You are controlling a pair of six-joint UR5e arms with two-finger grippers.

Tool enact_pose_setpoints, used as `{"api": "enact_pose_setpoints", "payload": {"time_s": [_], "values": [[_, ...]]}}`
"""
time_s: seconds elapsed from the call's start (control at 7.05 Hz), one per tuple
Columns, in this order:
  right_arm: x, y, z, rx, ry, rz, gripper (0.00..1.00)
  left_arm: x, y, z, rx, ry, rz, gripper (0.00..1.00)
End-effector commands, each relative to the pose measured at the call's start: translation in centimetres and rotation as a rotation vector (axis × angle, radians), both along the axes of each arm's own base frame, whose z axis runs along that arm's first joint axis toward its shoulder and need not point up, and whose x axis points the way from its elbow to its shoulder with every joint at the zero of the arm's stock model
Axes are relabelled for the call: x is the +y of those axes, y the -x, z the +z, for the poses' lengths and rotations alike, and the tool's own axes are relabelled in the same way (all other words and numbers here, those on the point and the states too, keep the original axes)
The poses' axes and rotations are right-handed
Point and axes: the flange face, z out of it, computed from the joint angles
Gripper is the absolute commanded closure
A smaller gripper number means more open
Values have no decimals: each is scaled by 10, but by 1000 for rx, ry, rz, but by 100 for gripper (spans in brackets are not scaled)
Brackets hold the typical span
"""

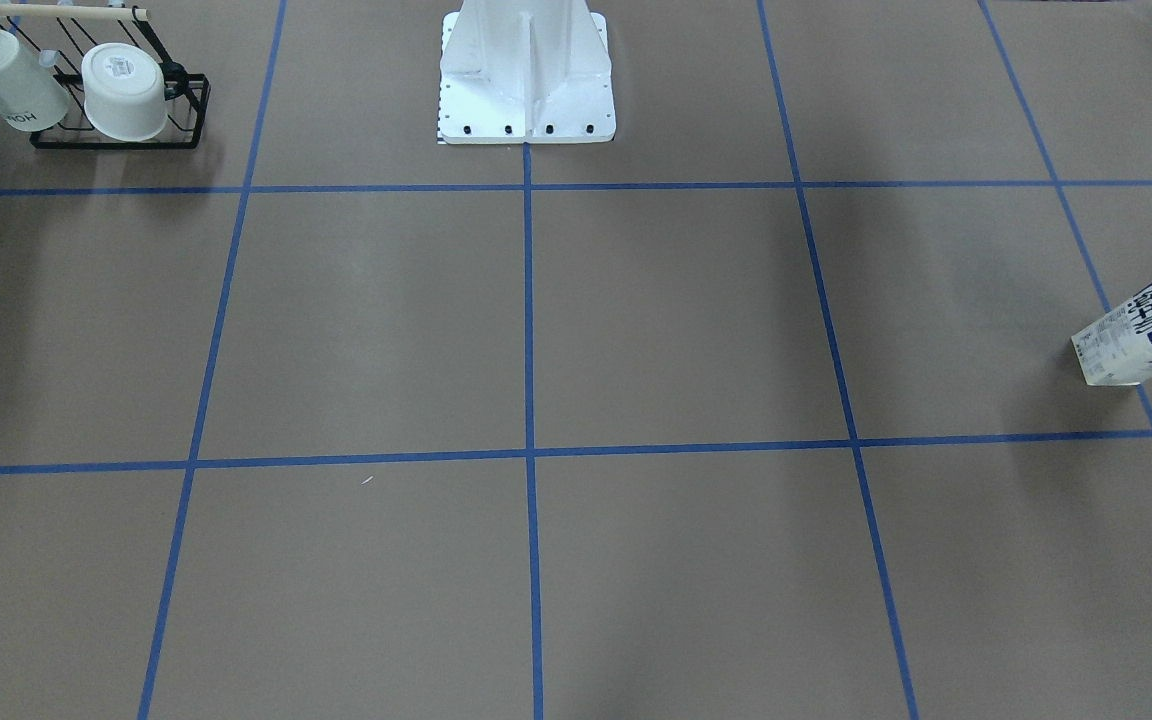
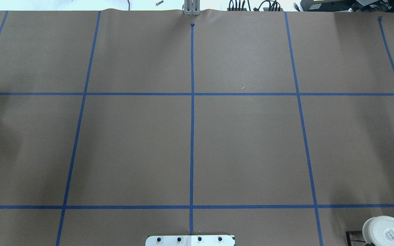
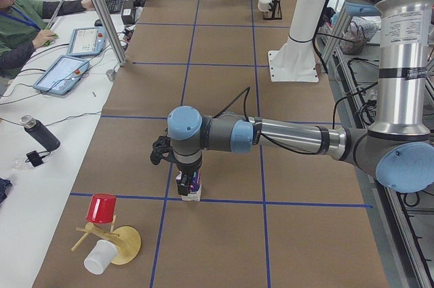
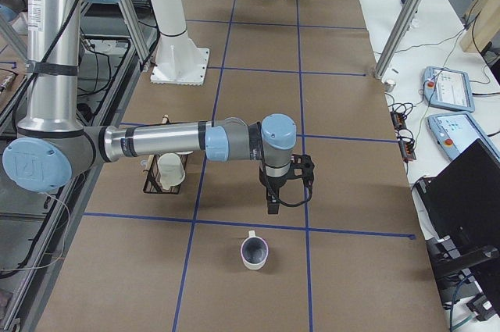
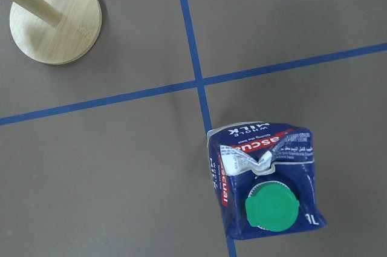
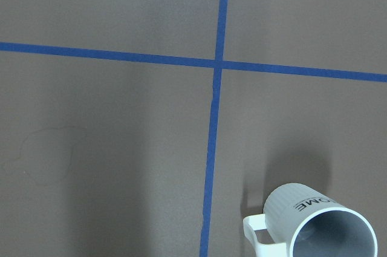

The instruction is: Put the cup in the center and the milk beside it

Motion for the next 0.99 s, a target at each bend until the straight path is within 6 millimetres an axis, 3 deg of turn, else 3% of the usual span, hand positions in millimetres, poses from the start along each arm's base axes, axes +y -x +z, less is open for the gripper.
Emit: {"api": "enact_pose_setpoints", "payload": {"time_s": [0.0, 0.28, 0.43, 0.85], "values": [[0, 0, 0, 0, 1, 0, 0, 0, 0, -5, 0, -11, 0, 1], [-2, 0, -3, -1, -4, 3, 0, 1, 0, -23, -2, -43, -1, 1], [0, -1, -20, -1, -37, 4, 0, 1, 0, -34, -2, -66, -1, 1], [-9, 0, -41, 5, -83, 8, 0, -8, 1, -67, -9, -144, -9, 1]]}}
